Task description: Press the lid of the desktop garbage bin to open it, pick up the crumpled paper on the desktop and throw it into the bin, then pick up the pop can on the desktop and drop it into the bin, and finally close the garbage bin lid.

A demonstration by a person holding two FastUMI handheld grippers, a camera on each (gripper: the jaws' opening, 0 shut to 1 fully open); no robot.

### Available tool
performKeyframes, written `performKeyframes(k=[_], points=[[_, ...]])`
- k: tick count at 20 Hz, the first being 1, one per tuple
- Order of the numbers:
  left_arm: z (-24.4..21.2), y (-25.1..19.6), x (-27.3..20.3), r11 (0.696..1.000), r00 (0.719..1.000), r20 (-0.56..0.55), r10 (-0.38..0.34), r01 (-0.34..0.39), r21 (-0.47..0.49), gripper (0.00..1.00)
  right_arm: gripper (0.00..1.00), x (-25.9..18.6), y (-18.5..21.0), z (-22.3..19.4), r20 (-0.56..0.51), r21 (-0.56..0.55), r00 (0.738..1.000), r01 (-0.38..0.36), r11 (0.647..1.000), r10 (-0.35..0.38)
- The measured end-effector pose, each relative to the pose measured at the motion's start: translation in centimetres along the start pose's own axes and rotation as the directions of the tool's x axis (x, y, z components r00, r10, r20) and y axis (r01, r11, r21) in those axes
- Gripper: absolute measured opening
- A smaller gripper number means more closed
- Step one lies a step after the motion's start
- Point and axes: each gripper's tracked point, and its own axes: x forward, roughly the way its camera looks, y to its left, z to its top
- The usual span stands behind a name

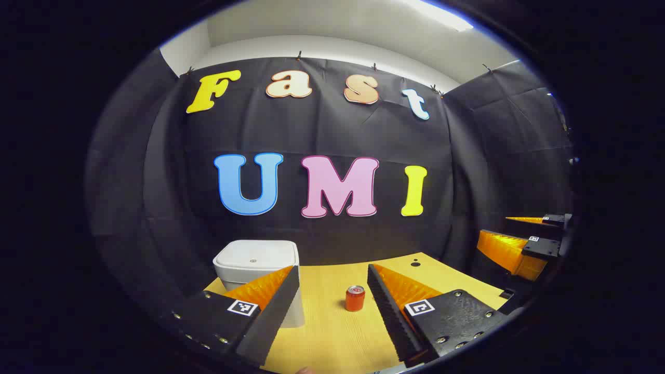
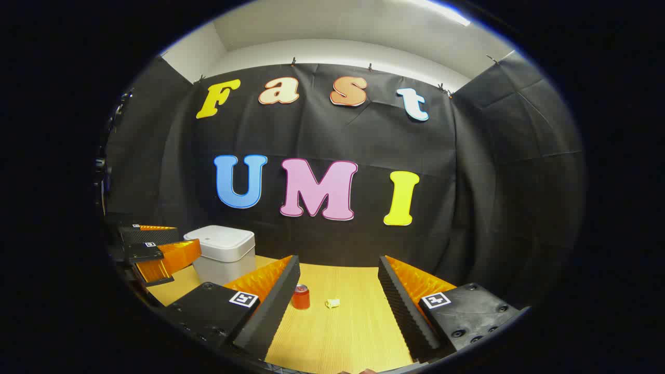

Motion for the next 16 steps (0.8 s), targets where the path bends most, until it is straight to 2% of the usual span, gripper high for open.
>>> performKeyframes(k=[3,8,16], points=[[0.3,-1.1,0.3,0.999,0.999,0.001,-0.033,0.033,-0.013,0.88,0.97,0.2,-0.2,0.5,0.012,-0.01,1.0,0.001,1.0,0.0],[0.4,-1.5,1.0,0.999,0.999,0.003,-0.038,0.038,-0.01,0.88,0.97,0.7,-0.9,0.5,0.01,-0.019,1.0,0.009,1.0,-0.009],[1.8,-1.0,1.4,0.999,0.999,0.045,-0.014,0.012,0.043,0.87,0.98,1.6,-1.2,0.8,0.013,-0.02,1.0,0.017,1.0,-0.017]])
